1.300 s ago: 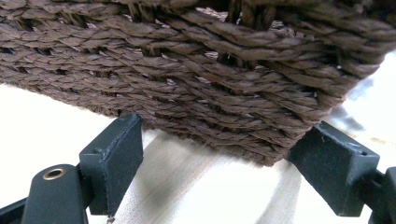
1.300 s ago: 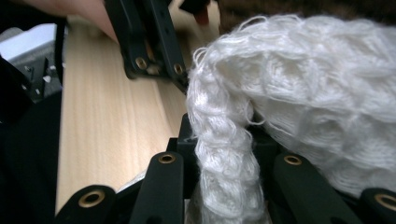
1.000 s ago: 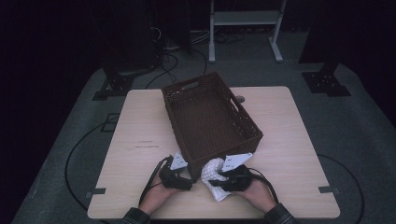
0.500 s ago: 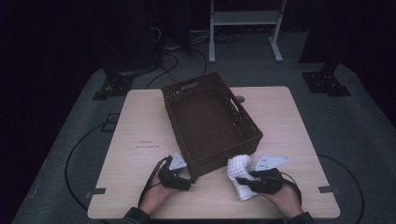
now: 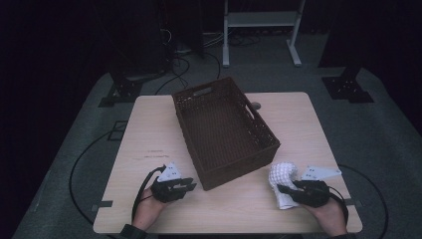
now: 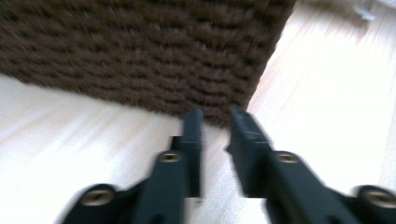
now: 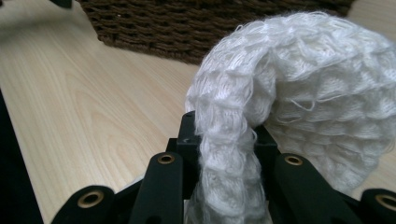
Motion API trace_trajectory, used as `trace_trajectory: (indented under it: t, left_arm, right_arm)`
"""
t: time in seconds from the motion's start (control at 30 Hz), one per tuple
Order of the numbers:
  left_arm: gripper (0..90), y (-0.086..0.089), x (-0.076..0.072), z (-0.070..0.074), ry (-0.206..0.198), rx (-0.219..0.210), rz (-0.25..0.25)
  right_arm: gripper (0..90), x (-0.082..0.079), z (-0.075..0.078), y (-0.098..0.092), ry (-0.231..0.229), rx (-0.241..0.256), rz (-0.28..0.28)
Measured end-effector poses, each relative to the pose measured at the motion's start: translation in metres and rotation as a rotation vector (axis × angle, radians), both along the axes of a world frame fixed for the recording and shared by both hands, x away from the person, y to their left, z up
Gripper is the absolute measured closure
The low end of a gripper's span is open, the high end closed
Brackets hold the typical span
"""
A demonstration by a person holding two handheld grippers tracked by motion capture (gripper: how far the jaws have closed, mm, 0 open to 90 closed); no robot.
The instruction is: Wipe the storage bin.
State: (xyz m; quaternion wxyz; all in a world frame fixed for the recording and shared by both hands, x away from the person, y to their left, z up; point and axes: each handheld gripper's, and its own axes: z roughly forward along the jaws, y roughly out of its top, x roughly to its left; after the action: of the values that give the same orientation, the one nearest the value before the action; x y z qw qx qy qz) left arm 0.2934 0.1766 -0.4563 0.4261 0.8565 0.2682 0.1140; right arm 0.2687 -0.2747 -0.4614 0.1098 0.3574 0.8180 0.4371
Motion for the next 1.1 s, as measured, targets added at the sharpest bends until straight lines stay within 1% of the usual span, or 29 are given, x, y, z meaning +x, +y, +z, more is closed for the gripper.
trace_trajectory:
  t: [0.07,0.1,0.23,0.27,0.37,0.4,0.43,0.47,0.57,0.73,0.8,0.9,1.03,1.1]
  left_arm:
    - [87.6,0.001,-0.002,0.008,-0.009,-0.015,0.006]
    - [90.0,0.001,-0.002,0.012,-0.012,-0.022,0.010]
    - [90.0,0.001,0.000,0.024,-0.009,-0.052,0.023]
    - [90.0,0.001,0.002,0.027,-0.017,-0.070,0.026]
    - [90.0,0.000,0.006,0.035,-0.031,-0.093,0.025]
    - [90.0,-0.001,0.008,0.038,-0.035,-0.090,0.021]
    - [90.0,-0.003,0.013,0.042,-0.051,-0.107,0.012]
    - [89.9,-0.003,0.013,0.042,-0.051,-0.107,0.012]
    - [89.8,-0.007,0.018,0.043,-0.062,-0.139,-0.004]
    - [89.7,-0.013,0.021,0.044,-0.053,-0.148,-0.022]
    - [89.6,-0.019,0.022,0.043,-0.053,-0.156,-0.039]
    - [89.2,-0.028,0.023,0.043,-0.051,-0.152,-0.056]
    - [89.2,-0.044,0.025,0.045,-0.048,-0.158,-0.076]
    - [88.7,-0.052,0.026,0.047,-0.048,-0.159,-0.088]
  right_arm:
    - [71.9,-0.001,-0.001,-0.004,0.004,-0.003,-0.011]
    - [72.0,-0.002,-0.001,-0.006,0.005,-0.004,-0.014]
    - [72.0,-0.003,-0.002,-0.012,0.006,-0.002,-0.030]
    - [72.0,-0.003,-0.003,-0.013,0.005,-0.003,-0.030]
    - [72.0,-0.003,-0.003,-0.013,0.008,-0.002,-0.038]
    - [71.9,-0.003,-0.002,-0.013,0.006,-0.002,-0.036]
    - [72.0,-0.003,-0.002,-0.013,0.005,-0.002,-0.034]
    - [72.0,-0.003,-0.002,-0.013,0.005,-0.002,-0.034]
    - [72.0,-0.002,-0.003,-0.012,0.008,-0.006,-0.034]
    - [72.0,-0.002,-0.004,-0.014,0.009,-0.001,-0.041]
    - [72.0,-0.002,-0.003,-0.014,0.011,-0.004,-0.043]
    - [72.0,-0.001,-0.004,-0.013,0.014,-0.012,-0.041]
    - [72.0,0.000,-0.005,-0.012,0.018,-0.019,-0.040]
    - [72.1,0.001,-0.005,-0.013,0.022,-0.015,-0.044]
